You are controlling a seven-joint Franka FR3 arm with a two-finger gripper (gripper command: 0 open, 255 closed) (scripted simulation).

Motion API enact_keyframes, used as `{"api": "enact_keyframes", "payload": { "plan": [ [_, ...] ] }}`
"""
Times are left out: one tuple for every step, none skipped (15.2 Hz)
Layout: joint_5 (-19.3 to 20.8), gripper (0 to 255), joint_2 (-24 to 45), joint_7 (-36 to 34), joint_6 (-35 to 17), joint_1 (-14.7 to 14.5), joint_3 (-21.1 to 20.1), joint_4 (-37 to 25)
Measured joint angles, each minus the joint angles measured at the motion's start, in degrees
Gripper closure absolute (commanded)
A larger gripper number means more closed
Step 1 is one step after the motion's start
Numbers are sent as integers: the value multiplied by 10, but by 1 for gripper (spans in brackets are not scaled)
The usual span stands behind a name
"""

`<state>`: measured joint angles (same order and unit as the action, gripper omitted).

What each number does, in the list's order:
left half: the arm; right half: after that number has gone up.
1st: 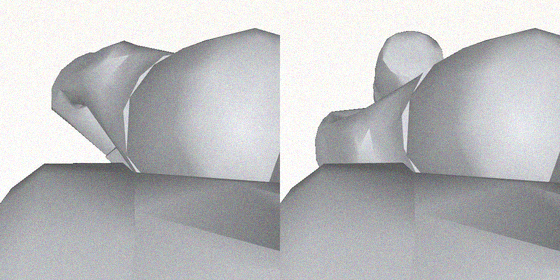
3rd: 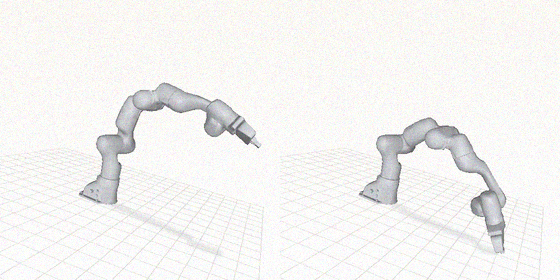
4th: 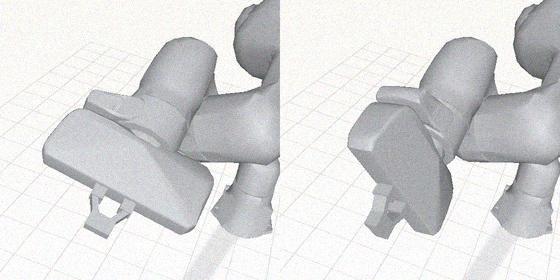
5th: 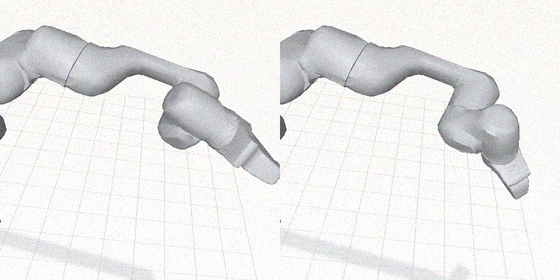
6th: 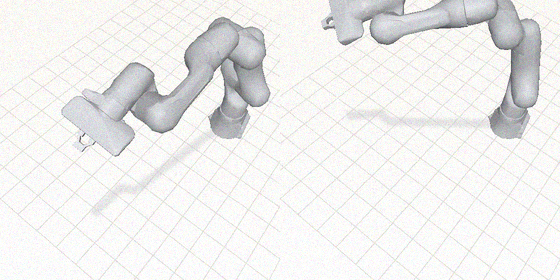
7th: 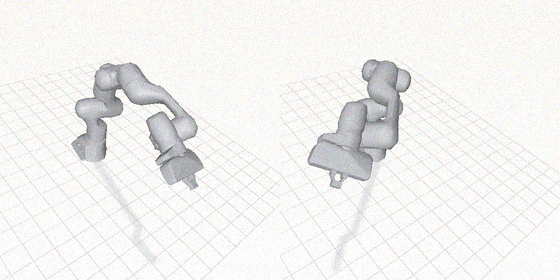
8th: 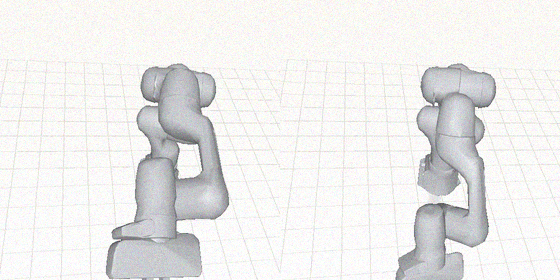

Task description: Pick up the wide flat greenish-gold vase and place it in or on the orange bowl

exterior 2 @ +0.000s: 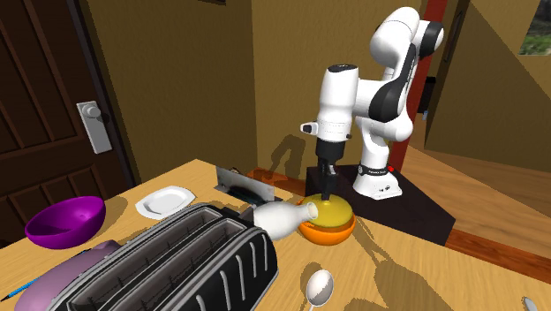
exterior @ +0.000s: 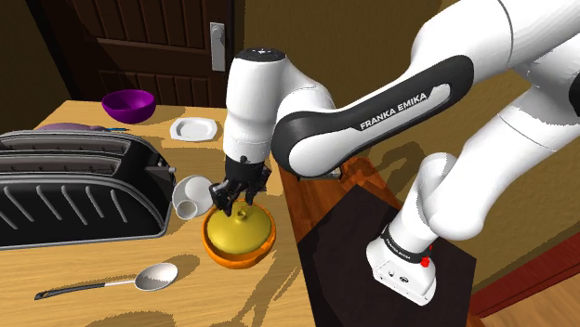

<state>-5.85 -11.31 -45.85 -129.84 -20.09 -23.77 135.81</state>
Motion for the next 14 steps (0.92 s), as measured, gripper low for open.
{"api": "enact_keyframes", "payload": {
  "plan": [
    [0,0,0,0,0,0,0,0],
    [0,0,0,0,0,0,0,0],
    [0,0,0,0,0,0,0,0],
    [0,0,0,0,0,0,0,0],
    [0,0,0,0,0,0,0,0],
    [-2,0,-6,2,9,0,1,-4],
    [-3,0,-11,1,22,-1,2,-12],
    [-6,0,-21,2,38,-2,3,-19],
    [-9,0,-30,6,54,-2,6,-26],
    [-10,0,-35,8,66,-2,8,-33],
    [-10,0,-37,9,71,-2,9,-36],
    [-11,0,-39,9,74,-2,9,-37],
    [-11,0,-39,10,75,-2,10,-38],
    [-11,0,-40,10,76,-2,10,-38]
  ]
}}
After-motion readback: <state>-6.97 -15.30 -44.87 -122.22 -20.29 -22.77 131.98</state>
